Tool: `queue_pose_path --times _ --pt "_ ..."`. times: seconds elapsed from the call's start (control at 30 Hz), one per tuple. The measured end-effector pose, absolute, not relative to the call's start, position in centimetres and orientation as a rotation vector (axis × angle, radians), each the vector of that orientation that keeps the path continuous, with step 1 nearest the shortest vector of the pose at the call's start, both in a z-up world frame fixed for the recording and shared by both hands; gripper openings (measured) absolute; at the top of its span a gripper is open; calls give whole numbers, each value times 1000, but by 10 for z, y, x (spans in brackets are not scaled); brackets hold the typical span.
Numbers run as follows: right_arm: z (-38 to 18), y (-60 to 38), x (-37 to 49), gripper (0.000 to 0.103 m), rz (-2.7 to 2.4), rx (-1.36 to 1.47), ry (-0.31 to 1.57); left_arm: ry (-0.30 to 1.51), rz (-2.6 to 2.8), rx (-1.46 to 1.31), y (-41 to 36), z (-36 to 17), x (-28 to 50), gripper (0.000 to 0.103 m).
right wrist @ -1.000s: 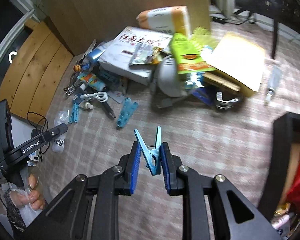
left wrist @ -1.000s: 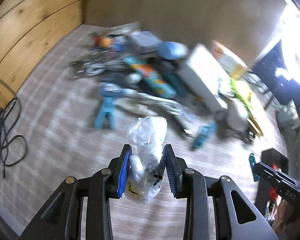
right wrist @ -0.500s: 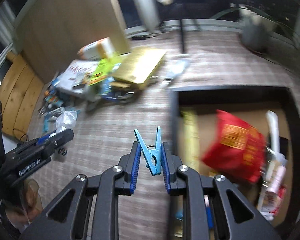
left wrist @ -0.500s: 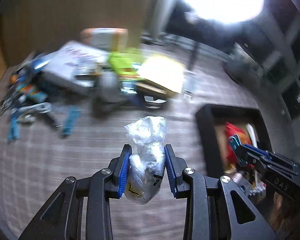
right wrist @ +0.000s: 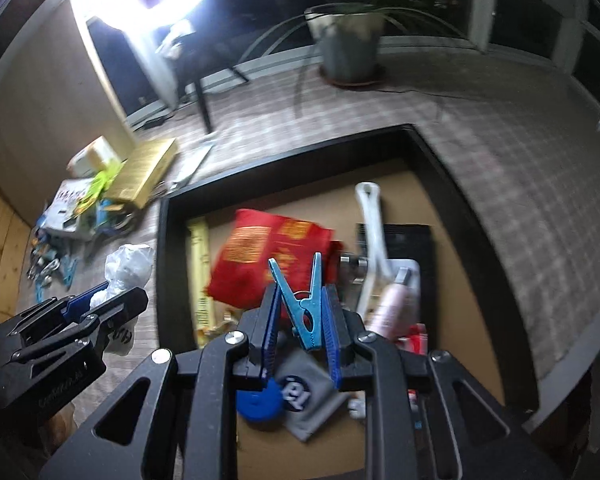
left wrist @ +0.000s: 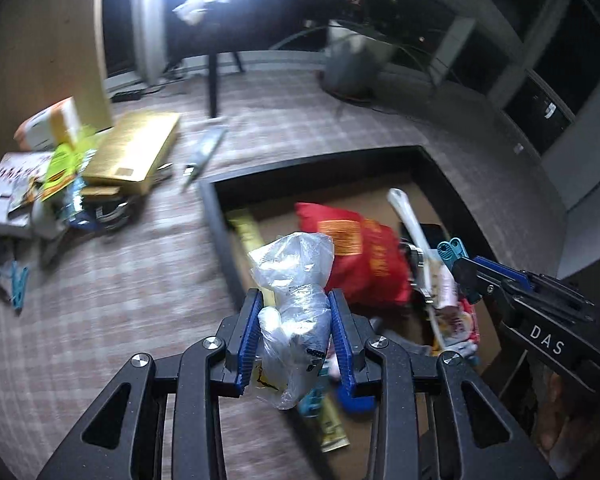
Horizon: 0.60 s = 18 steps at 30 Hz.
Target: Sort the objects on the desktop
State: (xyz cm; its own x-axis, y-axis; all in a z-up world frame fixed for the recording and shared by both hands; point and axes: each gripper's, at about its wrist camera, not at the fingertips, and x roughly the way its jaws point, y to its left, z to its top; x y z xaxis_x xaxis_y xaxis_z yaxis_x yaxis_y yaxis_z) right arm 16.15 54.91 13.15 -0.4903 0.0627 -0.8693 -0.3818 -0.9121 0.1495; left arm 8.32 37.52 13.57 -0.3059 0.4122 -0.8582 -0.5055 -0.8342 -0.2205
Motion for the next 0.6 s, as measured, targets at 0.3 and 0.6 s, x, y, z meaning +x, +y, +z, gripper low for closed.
queue_pose_path --times 0.3,0.6 --pt "143 562 176 40 2454 -1370 472 167 2111 -1346 398 143 94 52" --pt "160 522 156 40 2519 -1338 374 109 2217 -1360 348 153 69 52"
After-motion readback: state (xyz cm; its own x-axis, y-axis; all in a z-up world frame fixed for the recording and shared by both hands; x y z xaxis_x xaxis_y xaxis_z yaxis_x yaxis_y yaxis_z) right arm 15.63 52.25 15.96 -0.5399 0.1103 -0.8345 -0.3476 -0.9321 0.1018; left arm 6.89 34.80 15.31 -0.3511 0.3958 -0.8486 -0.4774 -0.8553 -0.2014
